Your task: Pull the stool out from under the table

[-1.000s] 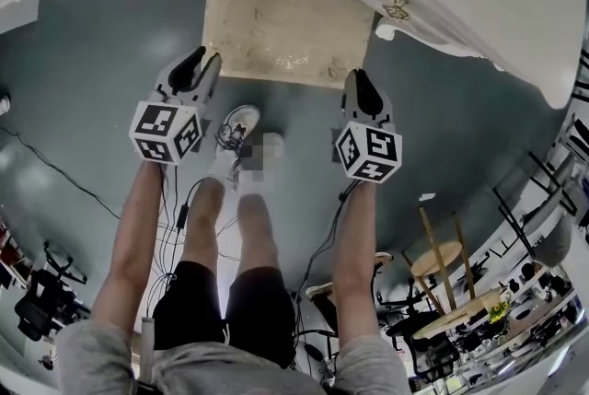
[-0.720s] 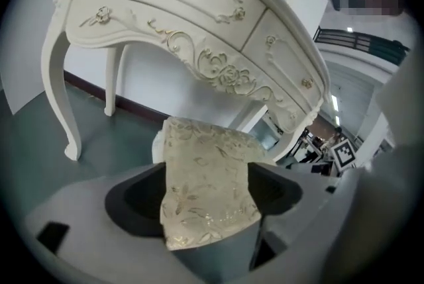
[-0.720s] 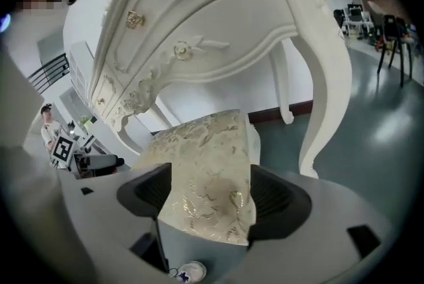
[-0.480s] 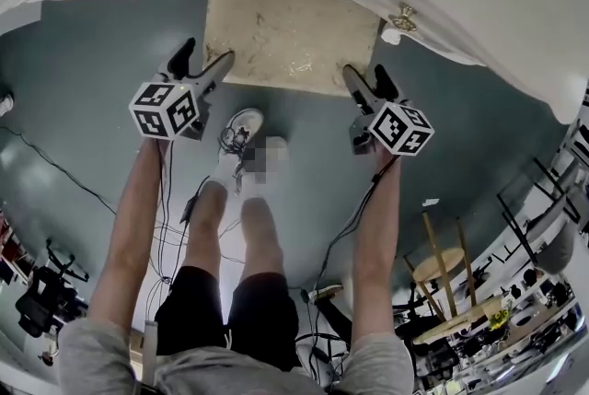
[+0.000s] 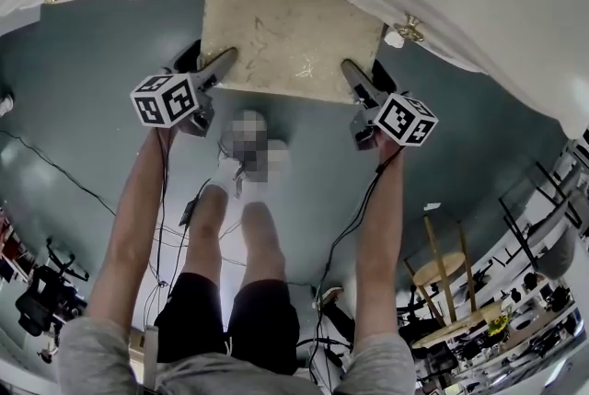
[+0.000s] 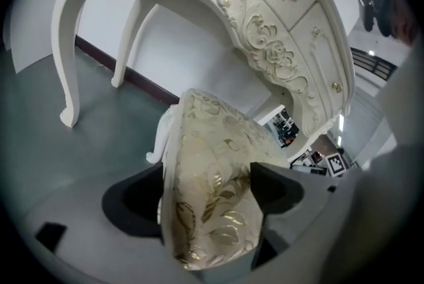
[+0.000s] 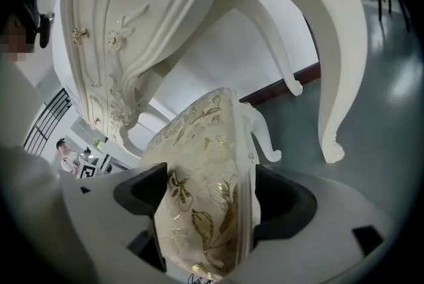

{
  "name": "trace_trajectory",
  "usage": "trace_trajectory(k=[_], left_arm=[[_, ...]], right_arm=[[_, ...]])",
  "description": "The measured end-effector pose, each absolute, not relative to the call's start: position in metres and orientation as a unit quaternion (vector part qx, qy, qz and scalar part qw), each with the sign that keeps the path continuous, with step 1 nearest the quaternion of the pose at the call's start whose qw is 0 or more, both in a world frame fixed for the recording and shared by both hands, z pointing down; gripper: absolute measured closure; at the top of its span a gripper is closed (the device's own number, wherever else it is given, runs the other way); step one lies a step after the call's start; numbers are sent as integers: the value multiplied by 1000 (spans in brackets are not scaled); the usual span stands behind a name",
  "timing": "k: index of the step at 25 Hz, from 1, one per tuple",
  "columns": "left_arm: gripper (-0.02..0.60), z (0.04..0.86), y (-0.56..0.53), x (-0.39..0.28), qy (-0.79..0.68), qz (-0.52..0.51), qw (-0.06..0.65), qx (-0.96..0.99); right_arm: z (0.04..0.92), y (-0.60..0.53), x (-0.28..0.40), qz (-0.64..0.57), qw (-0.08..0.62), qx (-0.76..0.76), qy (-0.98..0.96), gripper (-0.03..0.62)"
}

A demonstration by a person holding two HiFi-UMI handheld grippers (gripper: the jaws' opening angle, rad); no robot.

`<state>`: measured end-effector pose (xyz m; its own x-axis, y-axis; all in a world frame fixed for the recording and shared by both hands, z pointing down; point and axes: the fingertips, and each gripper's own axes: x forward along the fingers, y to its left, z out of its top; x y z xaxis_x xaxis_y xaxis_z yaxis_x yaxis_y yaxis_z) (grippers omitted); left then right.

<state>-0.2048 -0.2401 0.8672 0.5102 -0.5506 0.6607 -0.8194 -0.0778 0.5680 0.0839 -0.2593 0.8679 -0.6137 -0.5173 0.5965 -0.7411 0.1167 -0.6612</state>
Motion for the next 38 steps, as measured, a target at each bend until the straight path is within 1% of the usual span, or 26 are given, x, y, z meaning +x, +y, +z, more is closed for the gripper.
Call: trace_trajectory(k=[4,14,18,28,33,38], left_arm=[[178,869,-243,-203,-468,131,488,725],[178,872,-244,-201,-448,120,492,737],[178,870,-245,-199,-448,125,483,742],[178,845,-247,-202,-464,138,461,744],[180,827,-239,-191,-471,146,448,745],[181,822,-228,-178,-451,159,455,751]], right_arm=[[867,-262,80,514,103,413,-745,192],[869,-262,80,505,105,421,-746,192],[868,-260,82,501,115,430,-742,192],[845,-247,86,490,98,481,-721,194],[829,-231,100,483,98,509,-706,194],[821,-204,114,491,91,527,-688,195]])
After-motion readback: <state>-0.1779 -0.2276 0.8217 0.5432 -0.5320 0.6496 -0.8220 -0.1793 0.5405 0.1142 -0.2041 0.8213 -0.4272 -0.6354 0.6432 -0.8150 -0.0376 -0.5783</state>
